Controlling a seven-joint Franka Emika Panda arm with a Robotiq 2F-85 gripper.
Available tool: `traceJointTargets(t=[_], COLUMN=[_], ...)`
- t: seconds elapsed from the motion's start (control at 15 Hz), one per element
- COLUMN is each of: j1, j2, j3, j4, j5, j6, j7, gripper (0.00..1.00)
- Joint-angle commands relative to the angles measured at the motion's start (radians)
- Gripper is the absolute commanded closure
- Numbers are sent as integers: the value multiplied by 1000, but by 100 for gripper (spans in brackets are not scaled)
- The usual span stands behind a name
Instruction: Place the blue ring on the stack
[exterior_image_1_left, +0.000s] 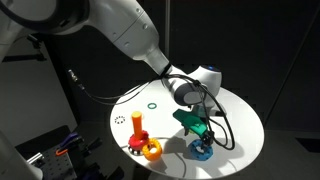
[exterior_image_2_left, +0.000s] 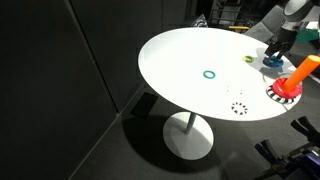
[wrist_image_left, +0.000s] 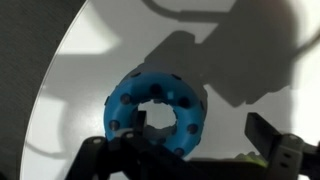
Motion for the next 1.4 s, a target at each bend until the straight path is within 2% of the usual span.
traceJointTargets(t=[0.0,0.47,0.53,0.6,1.13,1.33], j1=[-27,-29,-28,-28,-4,16], j2=[29,49,52,54,0,-62], j3=[24,26,25,25,11,4], j4=[42,50,51,52,57,53], j5=[-4,-5,-6,-6,-17,-24], j6=[4,-1,0,0,-60,-121], j7=[-32,-38,-37,-37,2,21], gripper=[0,0,17,27,92,90])
